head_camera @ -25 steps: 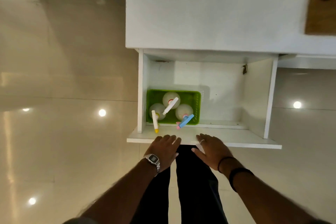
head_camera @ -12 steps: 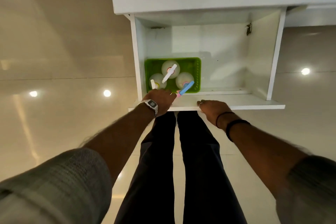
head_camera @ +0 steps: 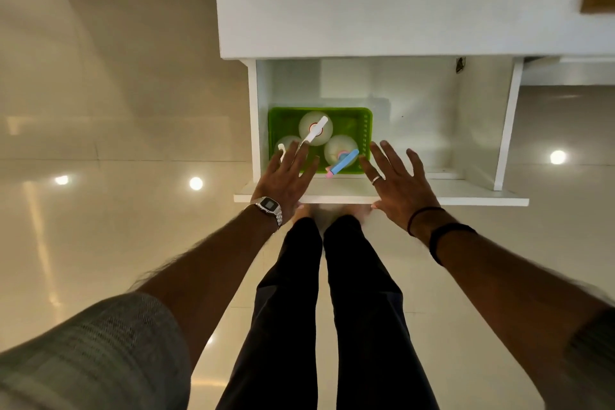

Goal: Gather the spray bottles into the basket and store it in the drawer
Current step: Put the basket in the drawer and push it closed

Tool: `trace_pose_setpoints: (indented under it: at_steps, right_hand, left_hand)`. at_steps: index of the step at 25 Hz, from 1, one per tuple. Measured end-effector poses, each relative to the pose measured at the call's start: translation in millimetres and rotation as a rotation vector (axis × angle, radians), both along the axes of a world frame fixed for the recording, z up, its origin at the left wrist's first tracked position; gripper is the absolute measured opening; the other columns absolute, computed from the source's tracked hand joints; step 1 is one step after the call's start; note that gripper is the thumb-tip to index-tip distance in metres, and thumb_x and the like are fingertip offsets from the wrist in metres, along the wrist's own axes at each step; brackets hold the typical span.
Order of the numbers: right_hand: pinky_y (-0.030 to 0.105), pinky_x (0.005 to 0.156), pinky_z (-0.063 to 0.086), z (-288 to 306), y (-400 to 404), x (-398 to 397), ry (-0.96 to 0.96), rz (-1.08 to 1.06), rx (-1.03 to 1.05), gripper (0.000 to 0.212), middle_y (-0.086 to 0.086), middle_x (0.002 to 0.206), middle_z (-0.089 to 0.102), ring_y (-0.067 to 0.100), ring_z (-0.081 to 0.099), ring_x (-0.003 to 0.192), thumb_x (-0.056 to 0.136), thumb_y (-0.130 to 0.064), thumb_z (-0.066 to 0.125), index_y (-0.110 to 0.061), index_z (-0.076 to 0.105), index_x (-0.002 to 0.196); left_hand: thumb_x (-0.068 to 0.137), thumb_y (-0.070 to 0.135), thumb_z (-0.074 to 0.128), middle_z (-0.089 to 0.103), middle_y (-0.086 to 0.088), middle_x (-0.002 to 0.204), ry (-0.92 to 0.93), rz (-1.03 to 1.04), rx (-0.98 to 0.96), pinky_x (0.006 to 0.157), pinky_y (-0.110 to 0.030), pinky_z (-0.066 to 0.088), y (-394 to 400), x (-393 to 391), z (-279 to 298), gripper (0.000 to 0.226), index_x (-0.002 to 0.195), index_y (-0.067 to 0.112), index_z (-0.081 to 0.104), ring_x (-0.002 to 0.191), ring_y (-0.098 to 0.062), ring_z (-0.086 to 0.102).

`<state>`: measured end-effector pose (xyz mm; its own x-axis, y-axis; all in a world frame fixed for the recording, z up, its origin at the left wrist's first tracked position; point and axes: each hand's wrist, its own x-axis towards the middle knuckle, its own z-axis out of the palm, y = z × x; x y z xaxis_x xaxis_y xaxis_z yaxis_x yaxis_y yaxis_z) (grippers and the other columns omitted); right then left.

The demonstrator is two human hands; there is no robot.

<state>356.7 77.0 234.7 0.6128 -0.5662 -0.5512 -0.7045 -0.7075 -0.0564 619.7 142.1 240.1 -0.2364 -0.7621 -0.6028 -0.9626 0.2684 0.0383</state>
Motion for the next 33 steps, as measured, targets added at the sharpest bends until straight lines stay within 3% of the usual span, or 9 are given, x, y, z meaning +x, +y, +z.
trace_pose_setpoints:
  at_steps: [8, 12, 15, 18, 21, 23, 26, 29, 33]
  right_hand:
    - [0.061, 0.117, 0.017, 6.8, -58.1, 21.8, 0.022, 0.001, -0.159, 0.123, 0.019, 0.166, 0.000, 0.034, 0.005, 0.154, 0.069, -0.038, 0.083, -0.015, 0.001, 0.159]
    - [0.059, 0.118, 0.016, 13.7, -91.2, 29.8, -0.014, -0.151, -0.144, 0.135, 0.018, 0.166, 0.000, 0.034, 0.003, 0.154, 0.062, -0.055, 0.085, -0.015, -0.001, 0.159]
    - [0.059, 0.117, 0.013, 16.1, -99.0, 38.3, -0.056, -0.491, -0.180, 0.145, 0.018, 0.166, -0.007, 0.036, 0.000, 0.154, 0.054, -0.054, 0.089, -0.017, -0.005, 0.158]
    - [0.052, 0.121, 0.017, 15.9, -89.7, 56.1, -0.244, -1.269, -0.076, 0.141, 0.017, 0.165, -0.017, 0.033, -0.006, 0.154, 0.062, -0.037, 0.089, -0.017, -0.014, 0.156]
    - [0.046, 0.110, 0.038, 15.0, -95.8, 81.9, -0.649, -2.192, 0.449, 0.097, 0.016, 0.165, 0.011, 0.033, 0.031, 0.143, 0.086, -0.033, 0.068, -0.016, 0.004, 0.158]
    - [0.041, 0.094, 0.047, 19.1, -111.7, 96.0, -0.867, -2.497, 0.753, 0.069, 0.016, 0.154, 0.035, 0.028, 0.049, 0.122, 0.091, -0.042, 0.057, -0.018, 0.031, 0.151]
    - [0.051, 0.111, 0.038, 28.3, -143.1, 102.0, -1.042, -2.639, 0.845, 0.074, 0.012, 0.159, 0.027, 0.036, 0.036, 0.139, 0.092, -0.061, 0.044, -0.023, 0.028, 0.153]
    - [0.060, 0.119, 0.022, 39.2, -165.4, 103.0, -1.079, -2.680, 0.852, 0.077, 0.005, 0.166, 0.015, 0.035, 0.019, 0.150, 0.093, -0.063, 0.037, -0.027, 0.015, 0.158]
    - [0.059, 0.120, 0.017, 44.8, -191.4, 109.0, -1.068, -2.658, 0.847, 0.079, 0.004, 0.166, 0.014, 0.032, 0.017, 0.151, 0.093, -0.060, 0.040, -0.025, 0.011, 0.158]
  left_hand:
    - [0.074, 0.038, 0.079, -0.005, -0.024, 0.168, 0.040, -0.063, -0.242, 0.124, -0.057, 0.014, -56.1, 17.4, -2.5, 0.121, 0.161, 0.011, 0.000, 0.155, -0.045, 0.000]
    - [0.061, 0.053, 0.086, -0.005, -0.022, 0.168, -0.018, 0.040, -0.266, 0.125, -0.055, 0.014, -84.0, 22.8, 3.7, 0.139, 0.161, 0.010, -0.001, 0.156, -0.043, 0.000]
    - [0.060, 0.050, 0.088, -0.003, -0.022, 0.168, 0.002, 0.383, -0.309, 0.127, -0.051, 0.010, -90.1, 16.9, 8.9, 0.139, 0.161, 0.012, 0.001, 0.156, -0.041, -0.001]
    - [0.072, 0.051, 0.080, -0.016, -0.022, 0.167, 0.123, 1.078, -0.203, 0.125, -0.044, -0.002, -87.6, -6.7, 19.0, 0.133, 0.159, 0.008, -0.011, 0.153, -0.033, -0.018]
    - [0.089, 0.058, 0.060, -0.004, -0.014, 0.170, 0.733, 2.091, 0.132, 0.128, -0.044, 0.010, -107.9, -39.9, 29.9, 0.107, 0.160, 0.013, -0.006, 0.157, -0.031, 0.002]
    - [0.093, 0.065, 0.048, 0.021, -0.011, 0.167, 1.123, 2.481, 0.259, 0.124, -0.042, 0.026, -134.3, -48.2, 37.8, 0.087, 0.161, 0.020, 0.017, 0.153, -0.029, 0.025]
    - [0.088, 0.075, 0.040, 0.028, -0.006, 0.165, 1.457, 2.717, 0.211, 0.124, -0.042, 0.025, -170.5, -34.7, 43.4, 0.088, 0.159, 0.023, 0.026, 0.152, -0.027, 0.029]
    - [0.095, 0.070, 0.032, 0.015, -0.003, 0.168, 1.389, 2.703, 0.142, 0.123, -0.028, 0.010, -188.9, -24.1, 51.5, 0.085, 0.160, 0.019, 0.014, 0.156, -0.025, 0.015]
    - [0.082, 0.077, 0.044, 0.009, -0.002, 0.170, 1.511, 2.726, 0.203, 0.124, -0.055, 0.015, -207.1, -15.9, 56.9, 0.097, 0.161, 0.031, 0.010, 0.156, -0.030, 0.013]
